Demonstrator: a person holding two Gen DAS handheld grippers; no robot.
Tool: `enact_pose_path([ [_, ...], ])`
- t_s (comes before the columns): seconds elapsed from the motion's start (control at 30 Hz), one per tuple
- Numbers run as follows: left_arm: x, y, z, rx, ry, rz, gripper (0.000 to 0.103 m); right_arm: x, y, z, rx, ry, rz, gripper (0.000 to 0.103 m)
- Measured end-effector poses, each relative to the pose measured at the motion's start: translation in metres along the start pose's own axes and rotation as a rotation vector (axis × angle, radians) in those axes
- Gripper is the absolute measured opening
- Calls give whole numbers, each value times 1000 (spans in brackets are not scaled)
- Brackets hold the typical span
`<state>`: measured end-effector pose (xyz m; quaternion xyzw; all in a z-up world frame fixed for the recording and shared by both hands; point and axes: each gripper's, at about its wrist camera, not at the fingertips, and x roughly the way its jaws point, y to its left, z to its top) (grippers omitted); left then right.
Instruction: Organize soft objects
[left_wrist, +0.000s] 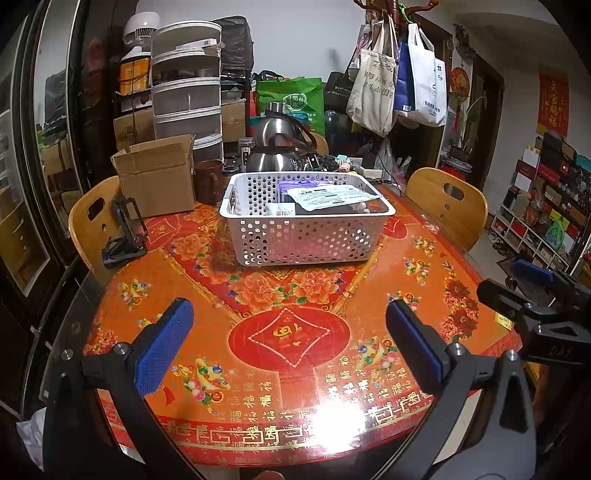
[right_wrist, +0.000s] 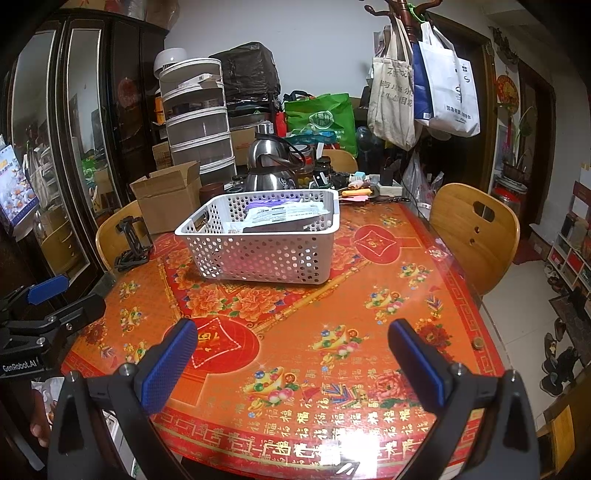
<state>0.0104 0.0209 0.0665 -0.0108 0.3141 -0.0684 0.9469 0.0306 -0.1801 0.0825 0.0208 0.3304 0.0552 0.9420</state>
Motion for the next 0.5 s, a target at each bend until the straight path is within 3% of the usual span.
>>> enact_pose_path([
  [0.5, -2, -6, -2, 24, -26, 13, 103, 1, -1, 0, -3, 2, -5, 103],
])
